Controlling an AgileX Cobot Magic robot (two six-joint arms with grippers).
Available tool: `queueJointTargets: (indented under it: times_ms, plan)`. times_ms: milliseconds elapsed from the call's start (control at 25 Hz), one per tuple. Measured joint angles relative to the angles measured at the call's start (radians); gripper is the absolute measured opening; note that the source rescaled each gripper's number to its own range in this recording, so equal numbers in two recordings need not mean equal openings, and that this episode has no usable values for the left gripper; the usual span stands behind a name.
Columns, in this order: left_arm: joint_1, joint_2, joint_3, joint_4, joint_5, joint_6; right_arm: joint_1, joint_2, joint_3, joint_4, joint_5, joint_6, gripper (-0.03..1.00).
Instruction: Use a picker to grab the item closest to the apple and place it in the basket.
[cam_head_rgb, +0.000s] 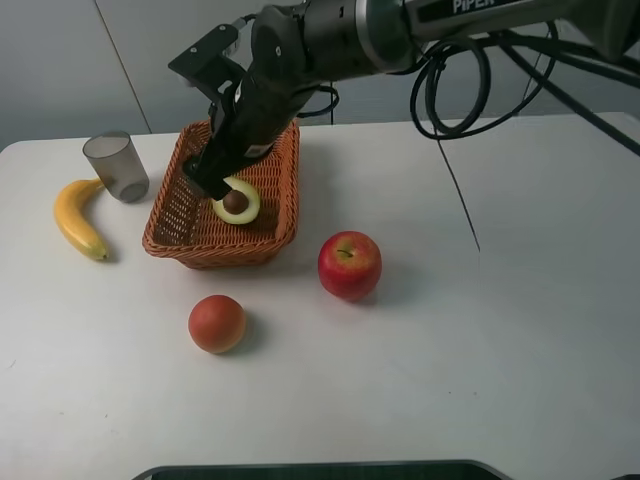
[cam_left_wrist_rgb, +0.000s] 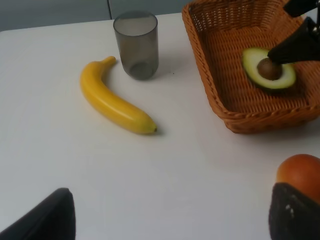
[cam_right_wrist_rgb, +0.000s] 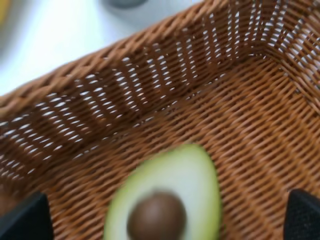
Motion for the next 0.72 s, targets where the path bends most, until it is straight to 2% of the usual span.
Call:
queueJointTargets:
  times_ms: [240,520,720]
  plan:
    - [0.000,0.000,0.000,0.000,0.000,0.004,-0.030,-0.087,-0.002,0.004,0.180,0.032,1.00]
    - [0.000,0.000,0.000,0.000,0.000,0.004,-0.107,-0.157,0.006,-0.055,0.423,0.219,1.00]
    - [0.000,0.000,0.000,0.000,0.000,0.002,-0.174,-0.272,0.165,-0.083,0.445,0.323,1.00]
